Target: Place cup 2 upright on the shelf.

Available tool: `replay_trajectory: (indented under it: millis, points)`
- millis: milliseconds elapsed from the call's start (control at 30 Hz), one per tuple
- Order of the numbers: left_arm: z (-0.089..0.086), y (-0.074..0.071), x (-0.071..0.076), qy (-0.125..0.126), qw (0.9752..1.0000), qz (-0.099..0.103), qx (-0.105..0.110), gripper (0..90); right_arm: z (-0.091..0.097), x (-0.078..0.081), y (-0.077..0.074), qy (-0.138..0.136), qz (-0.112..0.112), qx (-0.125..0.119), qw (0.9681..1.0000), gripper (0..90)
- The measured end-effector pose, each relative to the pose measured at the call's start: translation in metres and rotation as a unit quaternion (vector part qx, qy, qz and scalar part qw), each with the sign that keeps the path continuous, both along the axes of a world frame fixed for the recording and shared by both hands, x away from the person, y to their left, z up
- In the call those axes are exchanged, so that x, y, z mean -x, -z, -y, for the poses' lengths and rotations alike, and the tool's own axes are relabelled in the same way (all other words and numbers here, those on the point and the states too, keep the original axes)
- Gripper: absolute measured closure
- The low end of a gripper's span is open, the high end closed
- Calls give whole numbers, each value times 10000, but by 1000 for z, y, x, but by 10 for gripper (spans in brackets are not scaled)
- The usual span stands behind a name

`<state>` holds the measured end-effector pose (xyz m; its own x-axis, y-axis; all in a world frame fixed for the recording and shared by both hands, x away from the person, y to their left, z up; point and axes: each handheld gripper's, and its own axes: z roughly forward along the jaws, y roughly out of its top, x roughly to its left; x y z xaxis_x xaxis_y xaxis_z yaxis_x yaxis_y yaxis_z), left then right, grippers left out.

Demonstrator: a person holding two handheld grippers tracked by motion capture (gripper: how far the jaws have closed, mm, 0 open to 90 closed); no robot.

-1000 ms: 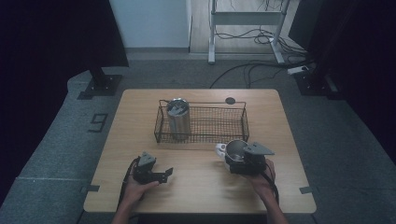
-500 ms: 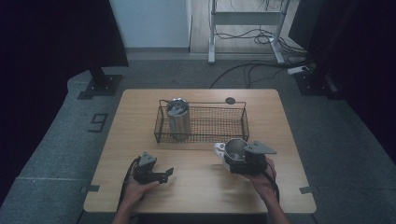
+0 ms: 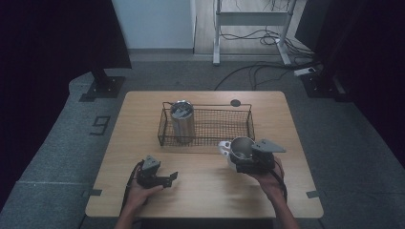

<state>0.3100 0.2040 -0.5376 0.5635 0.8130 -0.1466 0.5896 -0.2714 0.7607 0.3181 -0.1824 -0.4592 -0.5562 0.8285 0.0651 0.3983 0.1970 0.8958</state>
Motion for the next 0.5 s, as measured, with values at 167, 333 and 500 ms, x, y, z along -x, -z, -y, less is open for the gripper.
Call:
replay_trajectory:
  millis: [167, 333, 500]
  points:
    - [0, 0, 0, 3, 10000, 0, 2, 104, 1, -3, -6, -9, 20, -54, 10000, 66]
    - [1, 0, 0, 11, 10000, -6, -4, 104, 1, -5, -12, 1, 50, -64, 10000, 67]
    - [0, 0, 0, 15, 10000, -5, -3, 104, 2, -6, -15, 17, 78, -105, 9999, 66]
